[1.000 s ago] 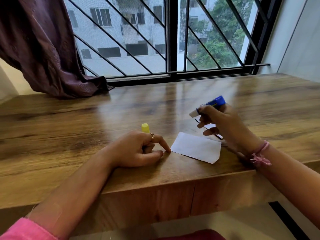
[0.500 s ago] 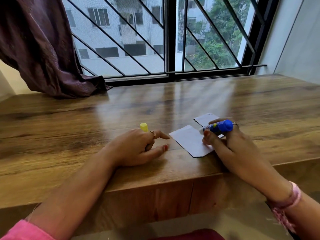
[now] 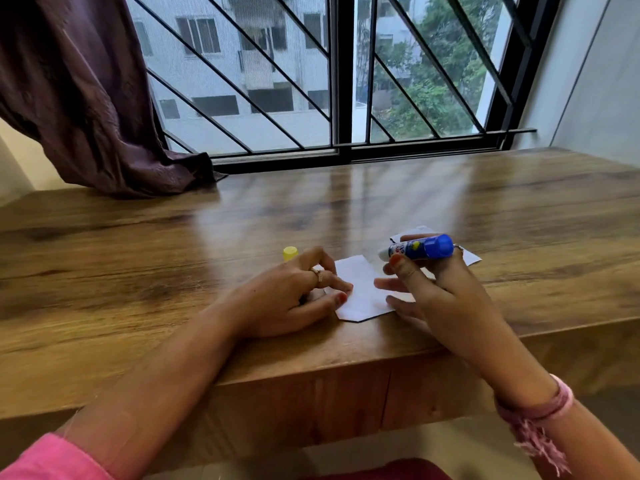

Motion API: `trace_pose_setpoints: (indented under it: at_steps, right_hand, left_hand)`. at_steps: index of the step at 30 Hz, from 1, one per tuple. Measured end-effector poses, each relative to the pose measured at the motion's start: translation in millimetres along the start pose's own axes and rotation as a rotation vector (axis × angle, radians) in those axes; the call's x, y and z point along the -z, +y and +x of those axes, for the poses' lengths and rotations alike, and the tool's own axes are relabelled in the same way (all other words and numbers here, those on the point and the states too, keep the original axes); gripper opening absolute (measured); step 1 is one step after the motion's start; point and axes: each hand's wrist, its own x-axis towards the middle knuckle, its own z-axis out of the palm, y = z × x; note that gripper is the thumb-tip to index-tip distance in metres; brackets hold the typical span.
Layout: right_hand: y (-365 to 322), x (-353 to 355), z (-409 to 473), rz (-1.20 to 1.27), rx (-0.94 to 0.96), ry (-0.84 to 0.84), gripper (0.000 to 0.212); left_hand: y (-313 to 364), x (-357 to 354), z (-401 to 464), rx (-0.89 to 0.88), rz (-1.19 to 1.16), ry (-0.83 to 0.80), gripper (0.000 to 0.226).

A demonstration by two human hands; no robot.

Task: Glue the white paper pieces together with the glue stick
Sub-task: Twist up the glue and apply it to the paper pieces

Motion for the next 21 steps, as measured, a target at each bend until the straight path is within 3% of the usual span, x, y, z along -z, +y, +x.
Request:
trace_pose_setpoints:
  at_steps: [3,7,16,21]
  right_hand:
    - [-4,13,8,-0.011,0.058,0.058,0.035]
    - [-7,37,25,0.054,0.031,-0.053,0.013]
    - [-4,57,50,0.156,-0.115,-0.244,0.024]
    - [6,53,50,0.07,-0.125,-0.235,0.012]
  left_hand:
    - [-1,0,-1,-0.002,-0.045,-0.024,0.035]
    - [0,1,0,-0.023,-0.089,-0.023,0.035]
    - [-6,-1,3,-0.032,-0.137,-0.026,0.029]
    - [-11,-3,4,-0.012,-0.129,-0.035,0.032]
